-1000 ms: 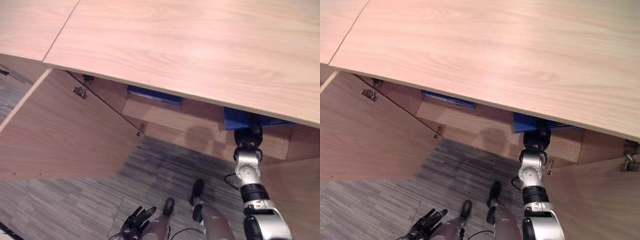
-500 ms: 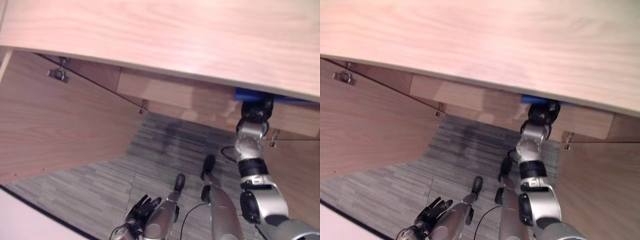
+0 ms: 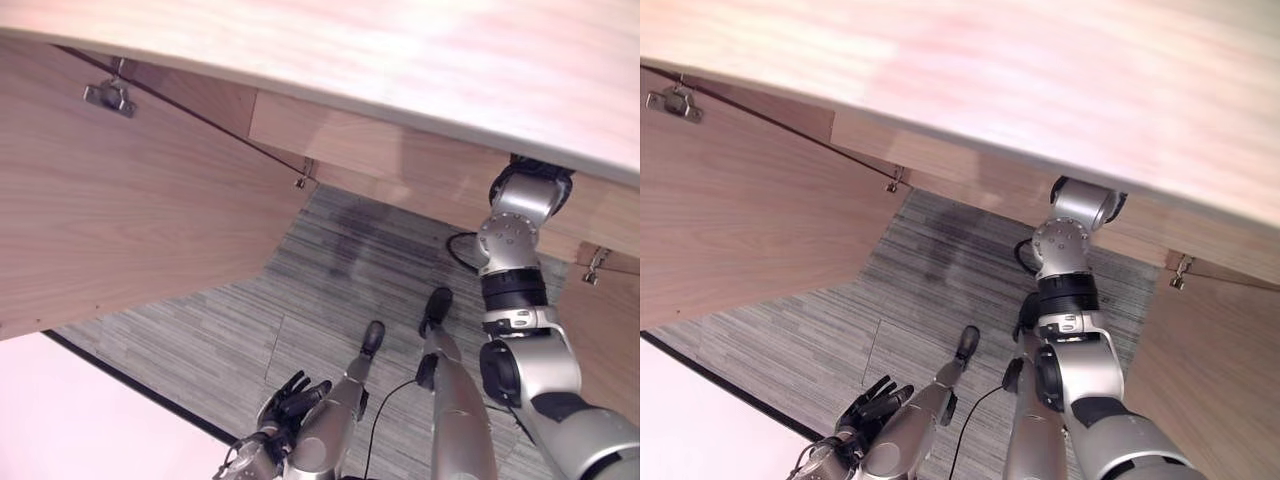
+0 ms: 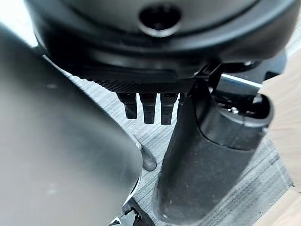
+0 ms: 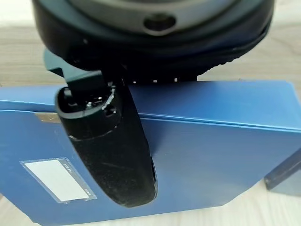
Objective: Put the empty folder in the office cabinet
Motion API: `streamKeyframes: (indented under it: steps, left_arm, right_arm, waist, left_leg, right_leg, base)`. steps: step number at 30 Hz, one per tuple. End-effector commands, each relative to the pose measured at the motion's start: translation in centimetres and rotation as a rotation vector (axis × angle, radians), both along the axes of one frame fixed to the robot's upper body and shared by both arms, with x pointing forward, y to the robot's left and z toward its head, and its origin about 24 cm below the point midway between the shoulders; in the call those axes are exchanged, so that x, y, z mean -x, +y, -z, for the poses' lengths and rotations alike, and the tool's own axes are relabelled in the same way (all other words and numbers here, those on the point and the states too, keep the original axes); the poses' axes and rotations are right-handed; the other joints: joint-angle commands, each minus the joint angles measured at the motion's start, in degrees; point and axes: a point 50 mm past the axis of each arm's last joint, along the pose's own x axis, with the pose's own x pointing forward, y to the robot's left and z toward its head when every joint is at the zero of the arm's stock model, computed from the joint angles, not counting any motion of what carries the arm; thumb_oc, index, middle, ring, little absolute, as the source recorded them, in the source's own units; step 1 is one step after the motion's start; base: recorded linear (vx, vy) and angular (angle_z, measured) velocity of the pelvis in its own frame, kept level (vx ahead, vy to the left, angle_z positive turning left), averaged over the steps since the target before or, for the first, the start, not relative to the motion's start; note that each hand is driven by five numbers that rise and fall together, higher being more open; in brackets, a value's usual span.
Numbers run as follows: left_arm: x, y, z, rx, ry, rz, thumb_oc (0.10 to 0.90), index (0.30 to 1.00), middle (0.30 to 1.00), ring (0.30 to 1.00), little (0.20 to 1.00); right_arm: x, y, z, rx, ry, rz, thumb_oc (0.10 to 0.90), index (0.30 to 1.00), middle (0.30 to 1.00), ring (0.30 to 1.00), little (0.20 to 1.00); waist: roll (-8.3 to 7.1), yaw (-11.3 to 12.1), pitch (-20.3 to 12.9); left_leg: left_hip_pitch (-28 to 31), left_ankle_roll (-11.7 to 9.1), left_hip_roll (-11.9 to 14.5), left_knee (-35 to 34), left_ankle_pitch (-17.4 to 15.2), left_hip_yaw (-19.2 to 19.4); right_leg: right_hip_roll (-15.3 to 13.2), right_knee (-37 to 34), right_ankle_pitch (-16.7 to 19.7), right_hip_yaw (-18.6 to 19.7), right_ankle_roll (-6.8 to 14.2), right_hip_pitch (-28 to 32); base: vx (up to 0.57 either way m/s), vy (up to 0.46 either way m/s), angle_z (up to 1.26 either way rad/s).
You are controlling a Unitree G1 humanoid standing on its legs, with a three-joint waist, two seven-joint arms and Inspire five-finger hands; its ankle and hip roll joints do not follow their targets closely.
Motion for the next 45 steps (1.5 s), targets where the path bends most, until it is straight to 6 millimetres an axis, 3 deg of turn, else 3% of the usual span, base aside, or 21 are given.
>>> streamKeyframes:
  steps: [1, 2, 10, 17, 23, 28, 38, 45]
  left_arm:
    - [3.5, 2.6, 0.5, -0.083, 0.084, 0.016, 0.800, 0.900, 0.900, 0.900, 0.900]
    - [3.5, 2.6, 0.6, -0.088, 0.089, 0.017, 0.800, 0.900, 0.900, 0.900, 0.900]
    - [3.0, 2.8, 0.7, -0.105, 0.100, 0.000, 0.800, 0.900, 0.900, 0.900, 0.900]
    - [2.8, 2.9, 0.7, -0.108, 0.098, -0.026, 0.800, 0.900, 0.900, 0.900, 0.900]
    - [2.9, 3.7, 0.9, -0.137, 0.122, -0.036, 0.800, 0.900, 0.900, 0.900, 0.900]
    - [3.1, 4.2, 0.9, -0.152, 0.127, -0.035, 0.800, 0.900, 0.900, 0.900, 0.900]
    - [3.8, 4.6, 0.7, -0.156, 0.130, -0.028, 0.800, 0.900, 0.900, 0.900, 0.900]
    - [3.7, 4.8, 0.6, -0.158, 0.122, -0.036, 0.800, 0.900, 0.900, 0.900, 0.900]
  right_arm:
    - [3.6, 1.0, -9.2, 0.259, -0.348, 0.091, 0.762, 0.844, 0.844, 0.844, 0.844]
    - [3.6, 1.1, -9.6, 0.274, -0.346, 0.093, 0.800, 0.900, 0.900, 0.900, 0.900]
    - [2.3, 1.8, -7.3, 0.200, -0.253, 0.033, 0.800, 0.900, 0.900, 0.900, 0.900]
    - [3.0, 3.1, -6.3, 0.133, -0.302, -0.005, 0.800, 0.900, 0.900, 0.900, 0.900]
    - [4.2, 4.5, -6.1, 0.075, -0.383, -0.043, 0.800, 0.900, 0.900, 0.900, 0.900]
    - [4.9, 5.6, -5.9, 0.090, -0.433, -0.087, 0.800, 0.900, 0.900, 0.900, 0.900]
    - [6.4, 7.7, -6.5, 0.257, -0.532, -0.172, 0.800, 0.900, 0.900, 0.900, 0.900]
    - [5.4, 8.2, -5.3, 0.331, -0.481, -0.223, 0.800, 0.900, 0.900, 0.900, 0.900]
  waist:
    - [0.61, -0.34, -0.43]
    - [0.55, -0.34, -0.21]
    - [0.52, -0.94, 0.36]
    - [0.52, -1.23, 2.01]
    - [-1.10, -0.46, 2.14]
    - [-1.70, -0.50, 2.14]
    - [-1.70, -1.04, 2.14]
    - [-2.41, -1.28, 2.14]
  left_leg:
    - [2.64, 2.89, -5.04, -3.22, -0.96, -0.39]
    - [2.50, 2.77, -5.01, -3.22, -0.93, -0.37]
    - [3.16, 2.86, -4.91, -3.22, -1.21, -0.50]
    - [3.75, 3.38, -4.23, -3.22, -2.05, 1.65]
    - [-6.40, 3.14, -5.93, 9.34, -6.43, 5.52]
    - [-11.84, 3.04, -6.61, 13.98, -8.01, 6.79]
    - [-23.02, 3.41, -7.78, 20.88, -9.77, 8.09]
    - [-22.52, 3.20, -7.29, 19.35, -9.58, 7.99]
  right_leg:
    - [2.57, 1.36, -1.54, 5.29, 9.25, -2.47]
    - [2.61, 1.23, -1.49, 5.27, 9.23, -2.54]
    - [2.86, 1.03, -1.20, 5.52, 9.25, -1.83]
    - [2.52, 1.23, -0.79, 6.19, 9.47, -1.92]
    - [1.71, 1.42, 0.22, 6.77, 9.69, -5.10]
    - [1.51, 3.17, 0.71, 6.95, 9.61, -8.75]
    - [0.23, 10.39, -1.36, 6.41, 9.25, -19.17]
    - [0.39, 9.22, -0.82, 5.75, 9.28, -19.36]
  base:
    - [-0.01, -0.010, 0.07]
    - [0.00, -0.017, 0.06]
    - [0.00, -0.004, 0.01]
    - [-0.02, 0.032, -0.01]
    - [-0.06, -0.019, -0.04]
    - [-0.06, 0.023, 0.03]
    - [-0.05, 0.020, 0.00]
    - [0.00, 0.000, 0.00]
